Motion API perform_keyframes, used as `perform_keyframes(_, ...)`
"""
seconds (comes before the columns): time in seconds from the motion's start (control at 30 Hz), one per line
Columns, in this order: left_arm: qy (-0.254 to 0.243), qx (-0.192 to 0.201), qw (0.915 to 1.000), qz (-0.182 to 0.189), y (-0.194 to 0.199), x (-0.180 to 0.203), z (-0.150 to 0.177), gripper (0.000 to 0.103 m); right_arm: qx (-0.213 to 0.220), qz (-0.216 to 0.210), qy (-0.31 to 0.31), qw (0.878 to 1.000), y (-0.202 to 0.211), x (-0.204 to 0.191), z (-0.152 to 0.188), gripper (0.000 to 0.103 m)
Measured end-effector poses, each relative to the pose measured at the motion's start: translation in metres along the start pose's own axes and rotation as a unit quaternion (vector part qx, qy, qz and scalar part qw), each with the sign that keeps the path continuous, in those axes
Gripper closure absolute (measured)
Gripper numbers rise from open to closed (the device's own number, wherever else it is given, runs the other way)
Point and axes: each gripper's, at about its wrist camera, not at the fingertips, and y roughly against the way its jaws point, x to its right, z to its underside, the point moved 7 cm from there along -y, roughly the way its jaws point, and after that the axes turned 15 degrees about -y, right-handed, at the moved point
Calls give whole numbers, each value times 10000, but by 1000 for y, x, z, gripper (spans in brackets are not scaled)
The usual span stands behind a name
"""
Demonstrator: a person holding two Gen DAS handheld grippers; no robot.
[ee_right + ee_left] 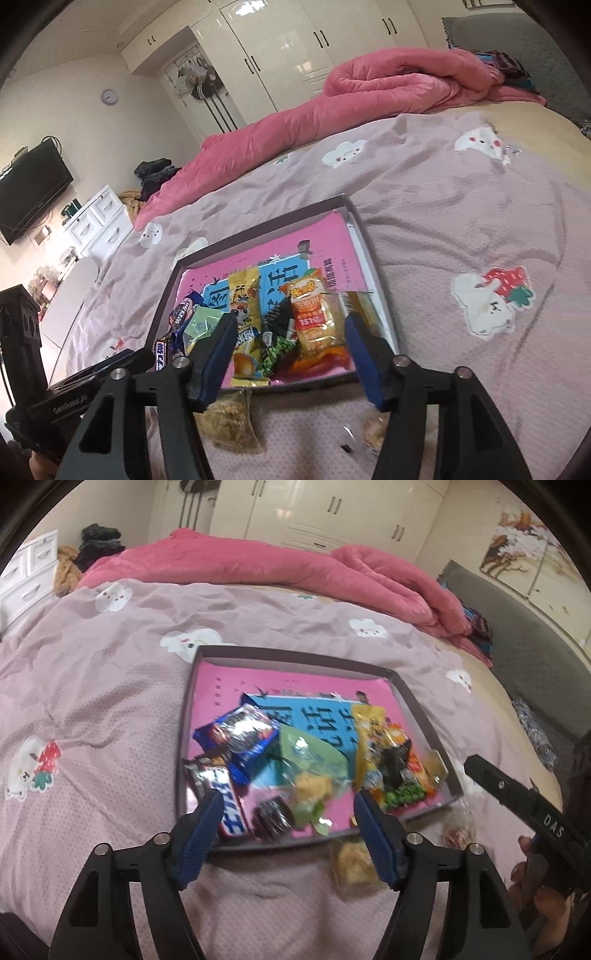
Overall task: Organize snacks
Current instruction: 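Release both snacks in the tray and move both tools to the clear cookie bags, then grasp the crumbly cookie bag with left tool while right grasps the green-tagged cookie bag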
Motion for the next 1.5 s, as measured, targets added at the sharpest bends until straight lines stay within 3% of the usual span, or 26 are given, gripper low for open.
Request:
perform_keyframes(0.3,-227,-231,9991,286,4,30,19,27,2,189,-259,9995,20,22,6,34)
perform_keyframes(0.67,-401,-607,9962,486,-10,61,40,27,-354,576,-498,9965,24,57,30,33)
perform_keyframes(1.1,-240,-817,9955,421,-31,60,46,27,-753,450,-1369,9867,10,86,42,33)
perform_keyframes(1.2,-256,-859,9951,420,-38,62,45,27,-802,458,-1409,9857,5,88,44,38)
perform_keyframes(1.3,-287,-898,9947,405,-43,64,45,27,-903,434,-1367,9855,-3,87,47,52)
perform_keyframes(1.37,-305,-910,9945,414,-46,64,45,27,-942,413,-1348,9855,-8,86,49,55)
perform_keyframes(1.4,-309,-913,9945,417,-47,65,45,27,-945,393,-1339,9857,-9,85,49,63)
perform_keyframes(1.5,-341,-920,9943,410,-51,67,44,27,-945,319,-1363,9856,-12,84,46,63)
